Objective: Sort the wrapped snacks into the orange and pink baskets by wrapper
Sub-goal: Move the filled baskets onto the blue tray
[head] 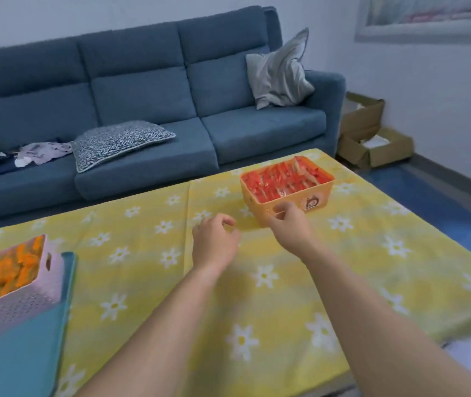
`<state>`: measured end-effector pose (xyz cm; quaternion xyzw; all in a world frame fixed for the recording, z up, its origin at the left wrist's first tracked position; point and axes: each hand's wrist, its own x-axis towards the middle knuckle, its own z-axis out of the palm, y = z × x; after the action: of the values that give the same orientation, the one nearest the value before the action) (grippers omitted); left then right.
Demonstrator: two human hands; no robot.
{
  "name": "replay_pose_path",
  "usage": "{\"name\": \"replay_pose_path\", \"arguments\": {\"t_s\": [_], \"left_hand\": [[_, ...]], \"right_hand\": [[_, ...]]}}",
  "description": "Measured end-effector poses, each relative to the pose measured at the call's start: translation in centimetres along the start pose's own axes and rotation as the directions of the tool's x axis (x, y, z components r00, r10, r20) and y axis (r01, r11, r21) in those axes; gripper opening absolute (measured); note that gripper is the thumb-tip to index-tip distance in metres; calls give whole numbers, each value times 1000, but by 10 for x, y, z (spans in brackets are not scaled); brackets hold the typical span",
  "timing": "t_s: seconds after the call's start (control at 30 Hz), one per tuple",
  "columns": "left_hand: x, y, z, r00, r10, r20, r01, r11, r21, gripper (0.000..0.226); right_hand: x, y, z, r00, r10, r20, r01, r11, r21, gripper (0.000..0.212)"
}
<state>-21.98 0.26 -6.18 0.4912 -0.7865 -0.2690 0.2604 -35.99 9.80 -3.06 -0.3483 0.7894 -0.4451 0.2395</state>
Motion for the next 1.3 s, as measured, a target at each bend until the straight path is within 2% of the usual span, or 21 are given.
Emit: {"name": "replay_pose_path", "arguments": {"t_s": [0.07, 0.17, 0.27, 0.37, 0.43, 0.6, 0.73, 0.83, 0.93, 1.0, 1.17, 1.3], "left_hand": [[23, 27, 31, 1000, -30, 2, 30, 999, 16, 24], [58, 53, 70, 993, -115, 36, 115, 993, -15, 34], [87, 61, 95, 973, -225, 59, 230, 968, -103, 38], [109, 62, 116, 927, -349, 138, 374, 890, -262, 41], [118, 58, 124, 887, -422, 188, 462, 816, -347, 37], [120, 50, 123, 878, -438, 192, 477, 770, -424, 32], [104, 40, 96, 879, -439, 185, 474, 767, -432, 39], [84, 24, 63, 884, -422, 199, 466, 775, -427, 37], [53, 1, 18, 889, -406, 211, 458, 778, -430, 23], [33, -18, -10, 886, -406, 225, 464, 770, -437, 20], [-18, -60, -92, 868, -444, 223, 495, 743, -450, 10], [-67, -95, -164, 831, -529, 172, 543, 702, -460, 12]], "right_hand": [[13, 17, -21, 998, 63, 3, -63, 998, -25, 51], [33, 40, -47, 987, 160, -20, -159, 986, 50, 49], [48, 53, -61, 980, 184, -72, -173, 974, 145, 48], [63, 66, -70, 967, 220, -129, -186, 955, 229, 42], [67, 73, -71, 957, 265, -117, -227, 938, 261, 43], [69, 80, -69, 940, 323, -107, -281, 914, 294, 49], [65, 73, -72, 897, 375, -232, -298, 903, 310, 60], [57, 63, -70, 891, 352, -286, -270, 918, 289, 70], [40, 44, -55, 949, 275, -156, -220, 929, 298, 69], [24, 29, -43, 969, 236, -78, -202, 932, 302, 56], [-25, -2, 0, 989, 144, -22, -134, 960, 246, 23], [-78, -36, 63, 992, 77, 99, -97, 972, 214, 27]]}}
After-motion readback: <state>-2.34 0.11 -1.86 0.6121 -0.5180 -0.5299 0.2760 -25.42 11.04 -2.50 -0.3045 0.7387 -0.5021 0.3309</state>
